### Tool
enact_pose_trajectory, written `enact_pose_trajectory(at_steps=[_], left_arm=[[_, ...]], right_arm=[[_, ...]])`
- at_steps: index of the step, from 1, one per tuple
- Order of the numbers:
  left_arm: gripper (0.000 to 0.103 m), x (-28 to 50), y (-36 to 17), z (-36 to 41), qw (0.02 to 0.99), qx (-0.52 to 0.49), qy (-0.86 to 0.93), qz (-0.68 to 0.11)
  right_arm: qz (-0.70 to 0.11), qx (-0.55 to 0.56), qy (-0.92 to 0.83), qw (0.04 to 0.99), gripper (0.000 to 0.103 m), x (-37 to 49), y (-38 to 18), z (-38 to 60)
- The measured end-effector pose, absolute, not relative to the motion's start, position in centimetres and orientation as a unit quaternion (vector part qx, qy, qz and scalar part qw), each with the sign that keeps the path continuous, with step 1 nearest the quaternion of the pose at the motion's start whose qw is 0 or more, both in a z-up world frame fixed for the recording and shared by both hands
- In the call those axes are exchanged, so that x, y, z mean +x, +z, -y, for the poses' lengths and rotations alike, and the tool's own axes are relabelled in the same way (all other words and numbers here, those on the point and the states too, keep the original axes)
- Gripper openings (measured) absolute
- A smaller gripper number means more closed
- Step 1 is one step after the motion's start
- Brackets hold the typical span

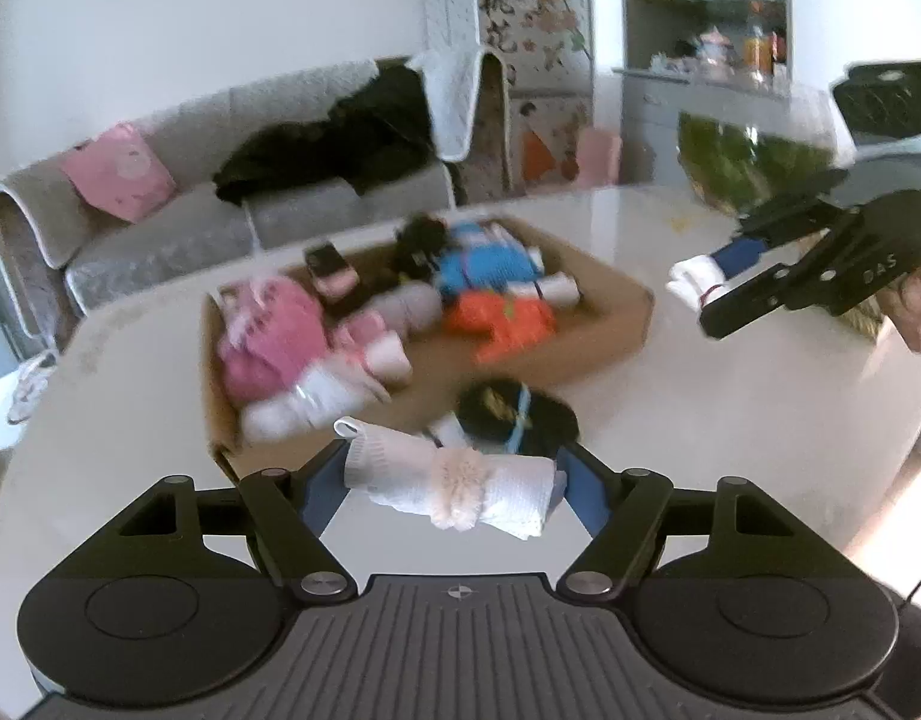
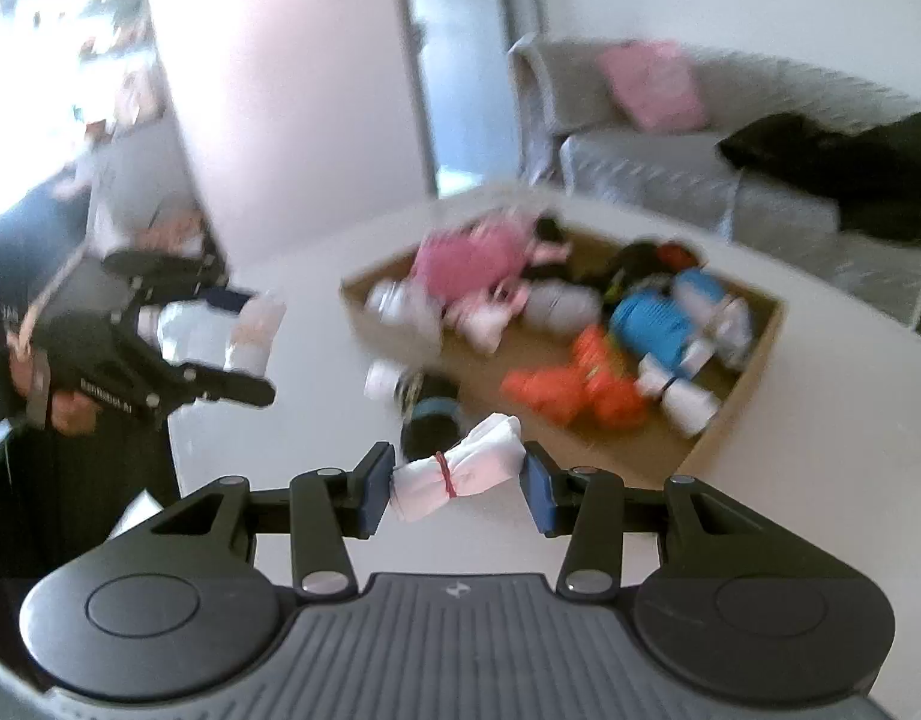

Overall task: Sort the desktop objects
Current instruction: 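Carry the white pink-tied roll over the tray while the right carries its white roll there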

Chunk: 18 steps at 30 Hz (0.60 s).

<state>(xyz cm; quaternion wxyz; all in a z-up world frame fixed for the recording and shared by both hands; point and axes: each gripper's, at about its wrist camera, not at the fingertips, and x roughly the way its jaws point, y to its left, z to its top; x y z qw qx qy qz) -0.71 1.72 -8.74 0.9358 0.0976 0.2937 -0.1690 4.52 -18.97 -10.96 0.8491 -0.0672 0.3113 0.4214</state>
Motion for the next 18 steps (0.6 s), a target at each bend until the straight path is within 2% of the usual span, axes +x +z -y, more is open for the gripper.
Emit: enact_pose_trajectory(at_steps=[10, 18], left_arm=[[0.079, 4.7, -0.8, -2.8, 0.953, 0.063, -0.134, -0.264], [0.079, 10.9, 1.0, -2.2, 0.949, 0.030, -0.106, -0.295]], right_arm=[[-0.264, 0.018, 0.358, 0.896, 0.042, 10.4, -6.2, 22.4], [-0.256, 0.032, 0.341, 0.904, 0.042, 14.5, -5.6, 20.7]])
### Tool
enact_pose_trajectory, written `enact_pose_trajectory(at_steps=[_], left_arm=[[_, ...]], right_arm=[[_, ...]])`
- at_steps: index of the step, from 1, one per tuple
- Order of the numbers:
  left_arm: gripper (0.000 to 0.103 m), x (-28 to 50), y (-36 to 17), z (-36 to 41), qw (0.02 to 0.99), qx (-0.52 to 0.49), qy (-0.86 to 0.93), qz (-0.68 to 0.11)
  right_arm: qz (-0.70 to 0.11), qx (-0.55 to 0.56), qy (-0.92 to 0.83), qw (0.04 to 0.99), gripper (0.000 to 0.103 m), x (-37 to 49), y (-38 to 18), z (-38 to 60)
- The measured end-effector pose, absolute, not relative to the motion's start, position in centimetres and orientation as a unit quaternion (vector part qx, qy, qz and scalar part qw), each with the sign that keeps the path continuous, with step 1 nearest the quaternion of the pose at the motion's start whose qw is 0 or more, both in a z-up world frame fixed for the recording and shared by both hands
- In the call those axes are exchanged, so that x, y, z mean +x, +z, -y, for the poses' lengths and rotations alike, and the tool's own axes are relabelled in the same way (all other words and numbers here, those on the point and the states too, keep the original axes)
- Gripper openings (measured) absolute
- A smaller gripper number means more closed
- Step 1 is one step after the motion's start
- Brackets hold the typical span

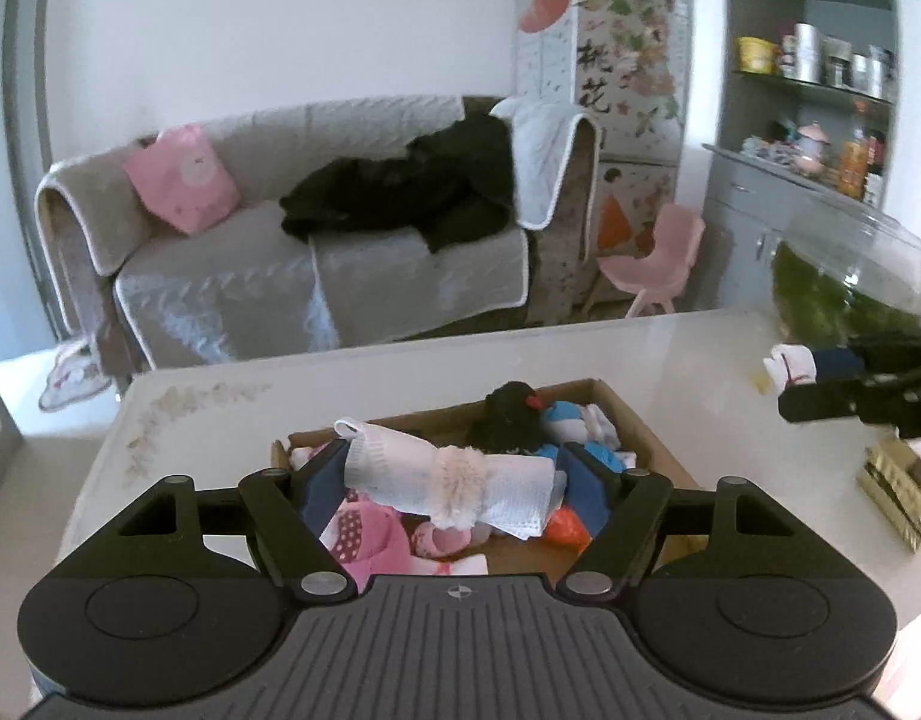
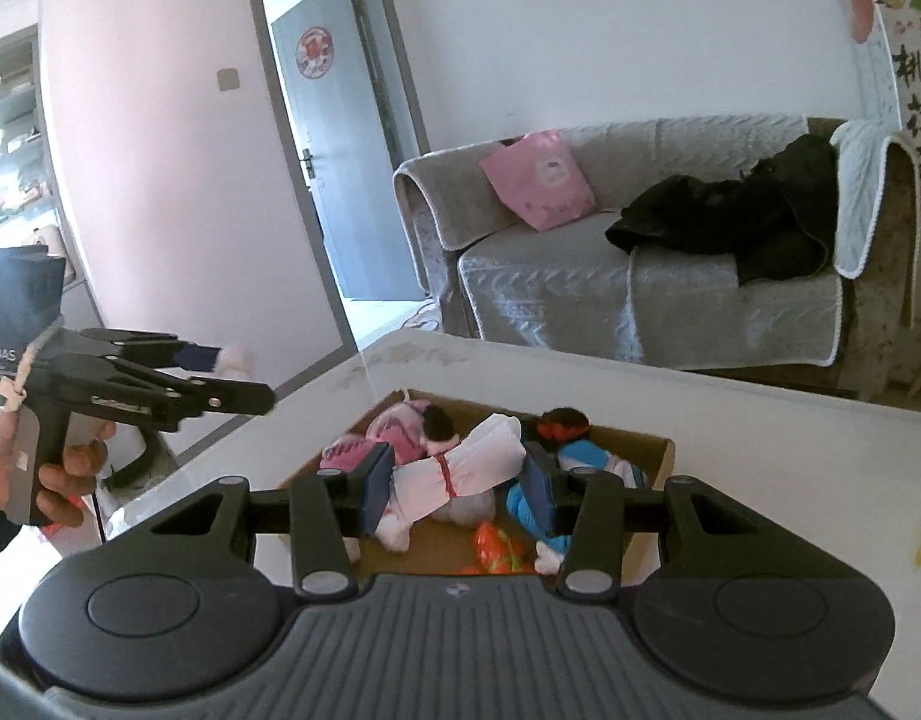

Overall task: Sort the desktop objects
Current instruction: 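Carry the white pink-tied roll over the tray while the right carries its white roll there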

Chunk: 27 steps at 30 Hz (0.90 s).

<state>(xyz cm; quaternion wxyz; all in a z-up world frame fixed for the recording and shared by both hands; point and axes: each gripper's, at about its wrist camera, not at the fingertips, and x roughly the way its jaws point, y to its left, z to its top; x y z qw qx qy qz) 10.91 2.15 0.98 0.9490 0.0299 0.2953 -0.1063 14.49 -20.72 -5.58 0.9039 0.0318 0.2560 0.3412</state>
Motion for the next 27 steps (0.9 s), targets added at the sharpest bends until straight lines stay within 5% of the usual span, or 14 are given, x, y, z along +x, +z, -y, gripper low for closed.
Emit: enact_pose_trajectory(at_steps=[27], left_arm=[[0.079, 19.6, -5.7, -1.1, 0.920, 0.026, -0.085, -0.381]], right_arm=[[-0.320, 0.015, 0.313, 0.894, 0.042, 17.3, -6.6, 19.2]])
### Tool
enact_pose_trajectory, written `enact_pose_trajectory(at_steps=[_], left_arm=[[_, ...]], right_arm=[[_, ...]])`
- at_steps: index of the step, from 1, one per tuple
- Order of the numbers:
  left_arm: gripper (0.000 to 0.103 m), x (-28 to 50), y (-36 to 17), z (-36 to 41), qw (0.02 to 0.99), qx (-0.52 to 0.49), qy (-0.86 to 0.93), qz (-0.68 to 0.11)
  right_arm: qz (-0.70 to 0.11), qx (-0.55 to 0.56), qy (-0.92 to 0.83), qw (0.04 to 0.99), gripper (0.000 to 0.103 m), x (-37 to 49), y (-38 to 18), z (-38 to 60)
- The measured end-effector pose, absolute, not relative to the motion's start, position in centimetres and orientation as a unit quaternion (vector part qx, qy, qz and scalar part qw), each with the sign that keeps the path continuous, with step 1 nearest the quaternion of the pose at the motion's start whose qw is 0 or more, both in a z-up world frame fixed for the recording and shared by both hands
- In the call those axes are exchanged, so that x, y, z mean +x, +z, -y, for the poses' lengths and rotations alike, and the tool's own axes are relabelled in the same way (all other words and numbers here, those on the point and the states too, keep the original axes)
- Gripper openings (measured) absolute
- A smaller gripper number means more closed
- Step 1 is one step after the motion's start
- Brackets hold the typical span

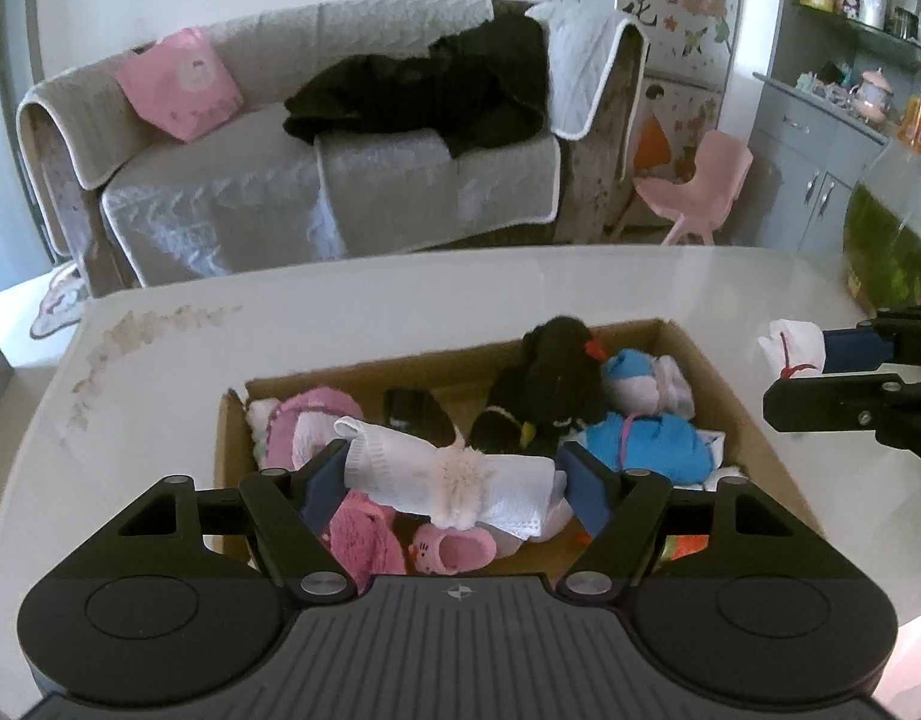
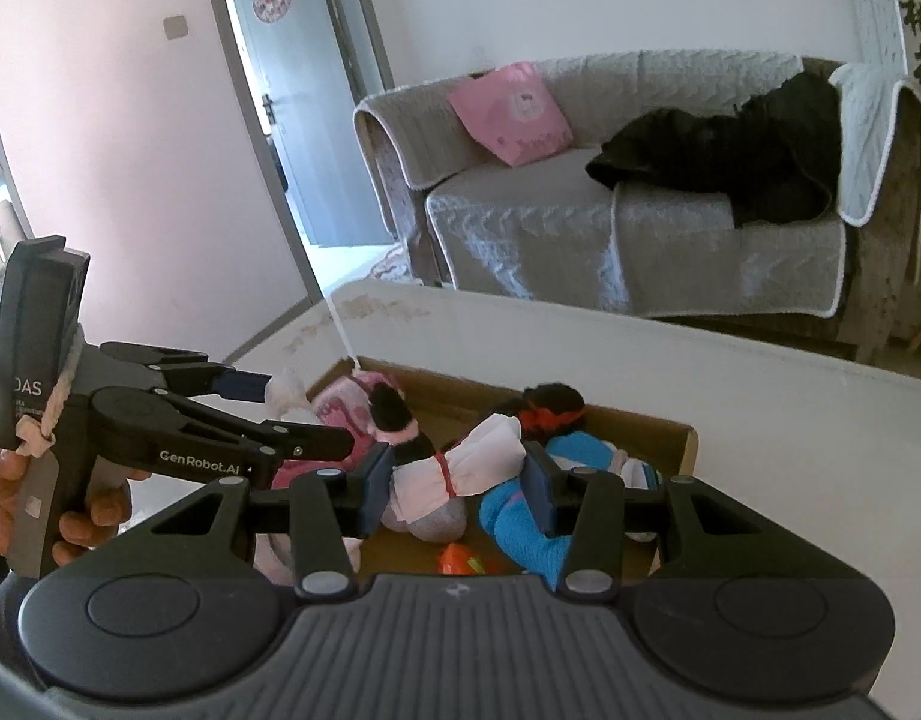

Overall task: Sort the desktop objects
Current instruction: 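Carry the white pink-tied roll over the tray while the right carries its white roll there, then lower both white rolls into the tray and open both grippers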

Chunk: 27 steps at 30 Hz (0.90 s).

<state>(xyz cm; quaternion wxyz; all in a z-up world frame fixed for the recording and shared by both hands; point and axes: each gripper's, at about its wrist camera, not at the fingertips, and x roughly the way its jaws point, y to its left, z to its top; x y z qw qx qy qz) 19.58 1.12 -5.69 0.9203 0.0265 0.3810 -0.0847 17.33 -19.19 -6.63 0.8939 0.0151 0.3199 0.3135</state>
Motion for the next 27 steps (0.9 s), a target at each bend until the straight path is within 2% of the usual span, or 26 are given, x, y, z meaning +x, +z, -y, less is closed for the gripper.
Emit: enact_pose_trajectory(at_steps=[20, 25, 26, 27], left_arm=[[0.079, 20.5, -10.0, -0.4, 0.913, 0.058, -0.091, -0.393], [0.080, 20.4, -10.6, 0.0, 0.911, 0.060, -0.097, -0.397], [0.081, 20.5, -10.8, 0.1, 0.910, 0.062, -0.096, -0.398], [0.082, 20.4, -10.9, 0.2, 0.910, 0.063, -0.096, -0.399]], right_arm=[[-0.355, -0.096, 0.303, 0.879, 0.044, 16.8, -9.7, 15.1], [-0.360, -0.122, 0.295, 0.877, 0.050, 16.3, -10.2, 14.4], [-0.359, -0.127, 0.290, 0.878, 0.059, 16.2, -10.3, 14.4], [-0.356, -0.131, 0.286, 0.880, 0.062, 16.1, -10.3, 14.3]])
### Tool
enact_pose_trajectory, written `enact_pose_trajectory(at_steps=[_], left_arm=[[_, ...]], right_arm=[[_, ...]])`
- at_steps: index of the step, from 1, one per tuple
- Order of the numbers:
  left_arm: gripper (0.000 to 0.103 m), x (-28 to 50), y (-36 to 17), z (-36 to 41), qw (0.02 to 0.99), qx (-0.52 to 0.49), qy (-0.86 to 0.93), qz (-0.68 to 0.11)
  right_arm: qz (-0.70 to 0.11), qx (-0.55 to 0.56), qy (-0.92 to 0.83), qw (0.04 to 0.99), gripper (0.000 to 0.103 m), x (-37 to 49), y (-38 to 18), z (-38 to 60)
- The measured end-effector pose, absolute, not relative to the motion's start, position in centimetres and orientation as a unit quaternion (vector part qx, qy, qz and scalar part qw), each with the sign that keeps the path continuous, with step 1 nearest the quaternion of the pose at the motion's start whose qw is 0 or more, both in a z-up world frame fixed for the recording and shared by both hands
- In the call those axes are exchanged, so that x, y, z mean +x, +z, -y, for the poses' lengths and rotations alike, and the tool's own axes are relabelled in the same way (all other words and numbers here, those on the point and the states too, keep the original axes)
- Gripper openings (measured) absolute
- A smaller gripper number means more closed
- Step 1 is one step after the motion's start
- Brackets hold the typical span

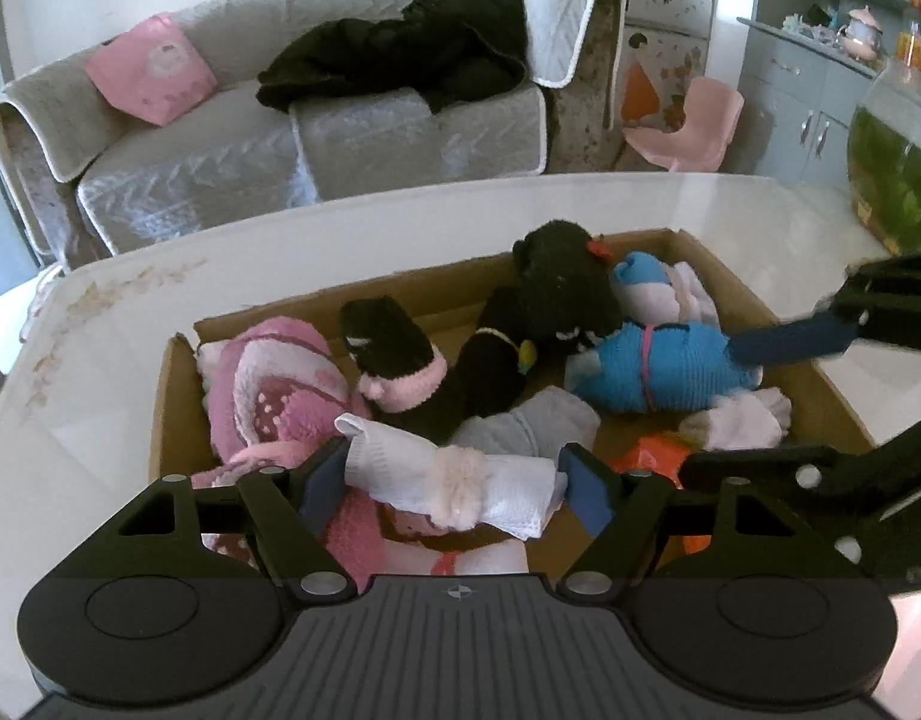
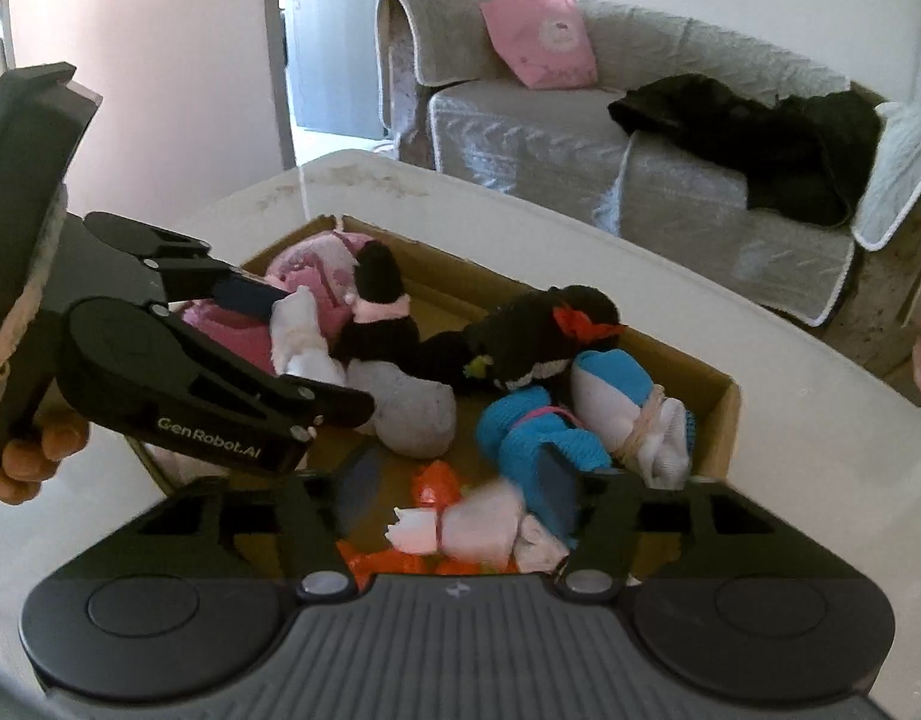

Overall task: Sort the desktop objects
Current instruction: 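Lower both white rolls into the tray and open both grippers, then withdraw both grippers toward the black blue-banded bundle and white roll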

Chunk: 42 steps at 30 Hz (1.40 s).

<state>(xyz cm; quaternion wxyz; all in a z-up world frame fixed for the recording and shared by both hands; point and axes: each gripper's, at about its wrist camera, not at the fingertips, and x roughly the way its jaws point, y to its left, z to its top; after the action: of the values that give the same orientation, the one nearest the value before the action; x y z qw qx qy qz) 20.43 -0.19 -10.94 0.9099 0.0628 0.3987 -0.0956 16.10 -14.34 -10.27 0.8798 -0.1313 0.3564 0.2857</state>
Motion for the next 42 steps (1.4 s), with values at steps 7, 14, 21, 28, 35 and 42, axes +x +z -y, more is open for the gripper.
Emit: enact_pose_trajectory(at_steps=[7, 14, 21, 28, 35, 42], left_arm=[[0.085, 18.9, -10.3, -0.2, 0.914, 0.058, -0.109, -0.386], [0.086, 14.3, -9.7, -0.5, 0.928, 0.095, -0.097, -0.348], [0.090, 9.7, -10.1, -1.1, 0.932, 0.085, -0.084, -0.342], [0.097, 5.2, -11.6, -3.0, 0.928, 0.054, -0.063, -0.365], [0.097, 3.8, -13.4, -4.7, 0.919, 0.037, -0.046, -0.390], [0.097, 5.2, -14.0, -5.3, 0.916, 0.012, -0.034, -0.400]], right_arm=[[-0.331, -0.105, 0.283, 0.894, 0.068, 13.9, -8.6, 16.5], [-0.295, -0.070, 0.294, 0.906, 0.076, 8.7, -7.9, 18.0], [-0.295, -0.034, 0.297, 0.908, 0.081, 4.8, -9.4, 17.5], [-0.314, -0.027, 0.293, 0.903, 0.083, 3.5, -12.1, 15.7], [-0.324, -0.017, 0.274, 0.905, 0.083, 5.0, -14.8, 14.0], [-0.322, -0.035, 0.278, 0.904, 0.081, 6.5, -15.5, 12.4]])
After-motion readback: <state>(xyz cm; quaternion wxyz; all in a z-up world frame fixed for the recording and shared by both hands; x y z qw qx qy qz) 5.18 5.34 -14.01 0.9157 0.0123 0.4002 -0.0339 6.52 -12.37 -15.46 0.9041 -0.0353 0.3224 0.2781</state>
